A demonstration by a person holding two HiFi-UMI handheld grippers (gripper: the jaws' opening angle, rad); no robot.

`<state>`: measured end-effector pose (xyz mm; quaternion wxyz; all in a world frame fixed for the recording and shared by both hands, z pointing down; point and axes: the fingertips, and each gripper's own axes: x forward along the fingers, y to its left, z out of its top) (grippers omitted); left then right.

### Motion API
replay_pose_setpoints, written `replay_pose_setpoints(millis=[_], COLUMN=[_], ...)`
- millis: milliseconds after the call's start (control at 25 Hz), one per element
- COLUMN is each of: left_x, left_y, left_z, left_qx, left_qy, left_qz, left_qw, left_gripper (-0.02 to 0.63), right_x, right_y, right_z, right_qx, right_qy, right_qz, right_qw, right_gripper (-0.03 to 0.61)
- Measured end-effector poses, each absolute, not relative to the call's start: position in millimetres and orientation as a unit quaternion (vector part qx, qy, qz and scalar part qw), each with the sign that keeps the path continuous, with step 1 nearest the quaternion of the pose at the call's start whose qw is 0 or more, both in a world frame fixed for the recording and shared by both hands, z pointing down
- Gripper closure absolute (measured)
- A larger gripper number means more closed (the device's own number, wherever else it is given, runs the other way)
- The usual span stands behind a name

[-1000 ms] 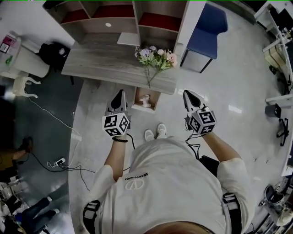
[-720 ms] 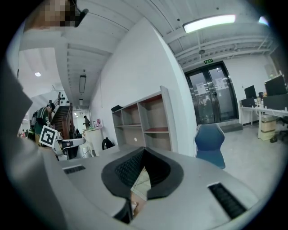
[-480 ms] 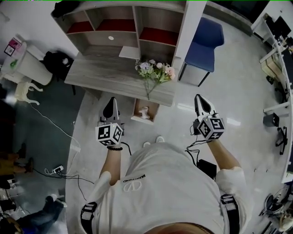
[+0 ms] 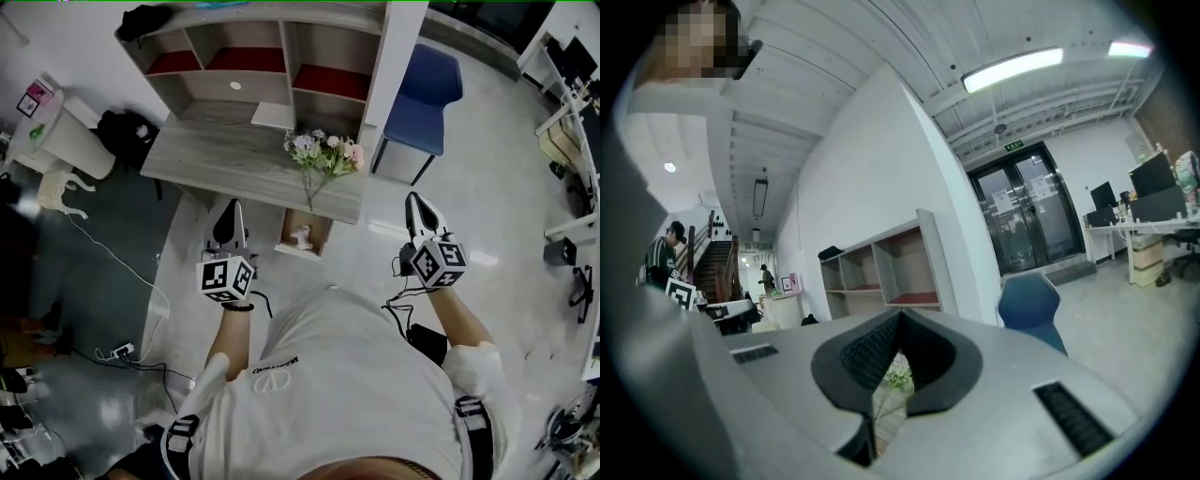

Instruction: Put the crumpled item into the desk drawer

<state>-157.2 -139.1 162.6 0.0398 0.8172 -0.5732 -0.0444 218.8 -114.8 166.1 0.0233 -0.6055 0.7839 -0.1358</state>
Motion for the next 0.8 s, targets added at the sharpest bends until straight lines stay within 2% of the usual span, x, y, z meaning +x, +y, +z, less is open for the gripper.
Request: replay_pose_setpoints(millis=[800], left_x=[-149], left_y=[-135], left_z=[171], left_qx=[0.821], left_qy=[-0.567], left_qz=[-0.042], left_qw=[0.052], left_gripper=[0.611], right_x=[219], right_y=[-114], right_z=[172], right_qx=[-0.609], right_qy=[0.780], right_qz=[-0.140], right_qw=[0.024], right_gripper=[0.581])
